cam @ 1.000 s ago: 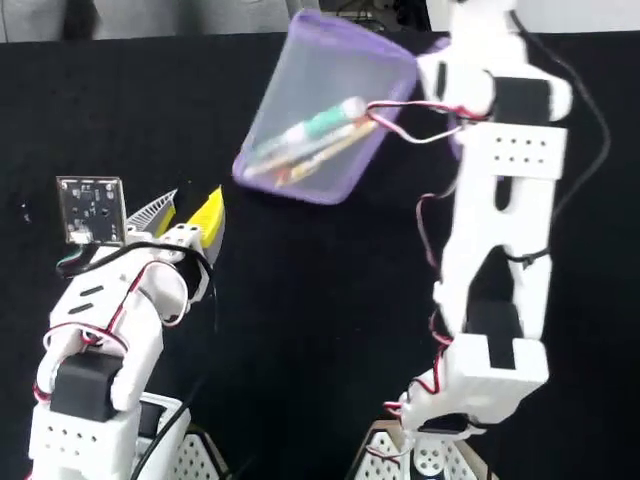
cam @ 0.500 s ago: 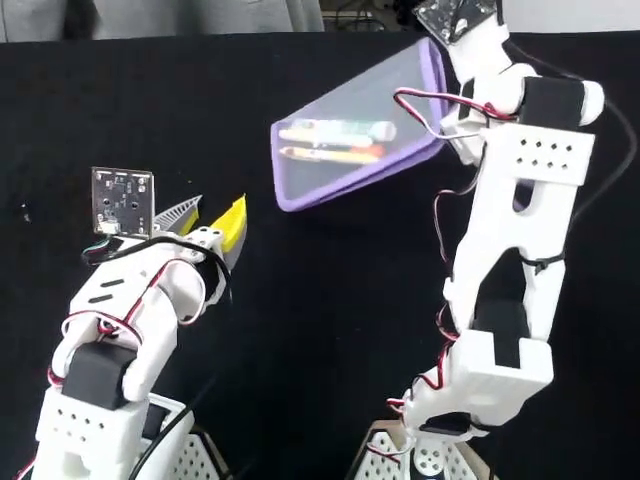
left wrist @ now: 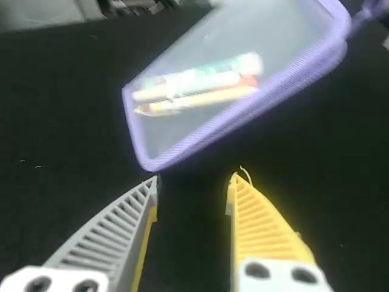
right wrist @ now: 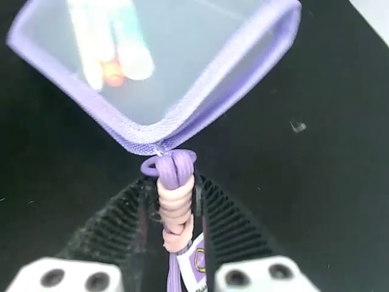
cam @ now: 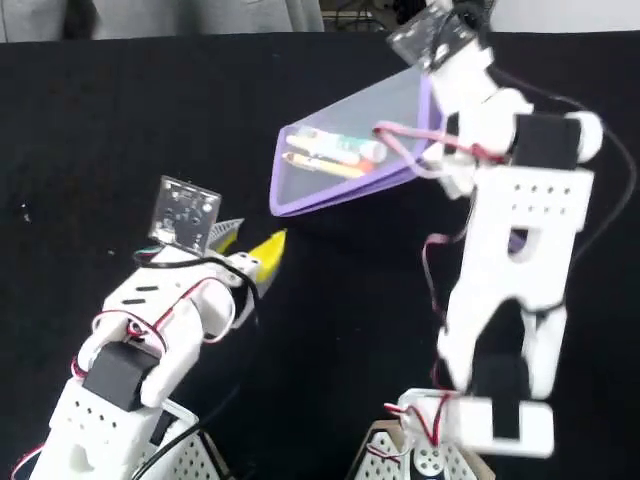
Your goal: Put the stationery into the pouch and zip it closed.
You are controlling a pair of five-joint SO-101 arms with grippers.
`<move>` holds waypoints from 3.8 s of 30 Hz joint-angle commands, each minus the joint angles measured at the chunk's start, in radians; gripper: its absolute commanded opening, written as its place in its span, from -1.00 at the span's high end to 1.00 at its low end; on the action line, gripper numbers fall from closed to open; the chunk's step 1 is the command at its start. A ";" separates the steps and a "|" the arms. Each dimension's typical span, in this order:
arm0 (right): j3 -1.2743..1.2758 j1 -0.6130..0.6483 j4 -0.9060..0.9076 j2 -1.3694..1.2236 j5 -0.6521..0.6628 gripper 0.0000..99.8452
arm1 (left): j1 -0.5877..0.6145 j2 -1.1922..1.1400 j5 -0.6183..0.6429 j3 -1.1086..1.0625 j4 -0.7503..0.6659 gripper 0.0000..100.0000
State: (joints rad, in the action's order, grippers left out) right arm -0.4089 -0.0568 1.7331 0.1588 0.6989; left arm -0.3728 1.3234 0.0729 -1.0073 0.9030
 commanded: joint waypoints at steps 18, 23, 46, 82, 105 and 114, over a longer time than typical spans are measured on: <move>0.384 0.279 0.026 0.518 -0.132 0.98 | -0.328 -0.003 -0.278 0.018 -0.063 0.55; 0.446 0.316 0.026 0.602 -0.132 0.98 | -0.286 -0.006 -0.285 -0.018 -0.203 0.55; 0.552 0.313 -0.002 0.702 -0.132 0.98 | -0.254 -0.322 -0.382 -0.019 -0.456 0.65; 0.696 -0.129 -0.539 0.588 -0.123 0.98 | -0.225 -0.166 -0.376 -0.140 -0.345 0.95; 0.337 -0.290 -0.661 0.062 -0.132 0.98 | -0.223 0.097 -0.382 -0.282 -0.345 0.95; 0.349 -0.213 -0.628 0.050 -0.172 0.97 | -0.159 0.097 -0.376 -0.226 -0.347 0.83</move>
State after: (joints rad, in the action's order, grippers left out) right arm -0.0069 -0.3161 1.1009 0.2002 0.5501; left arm -0.5631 1.4185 -0.3046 -1.3096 0.5577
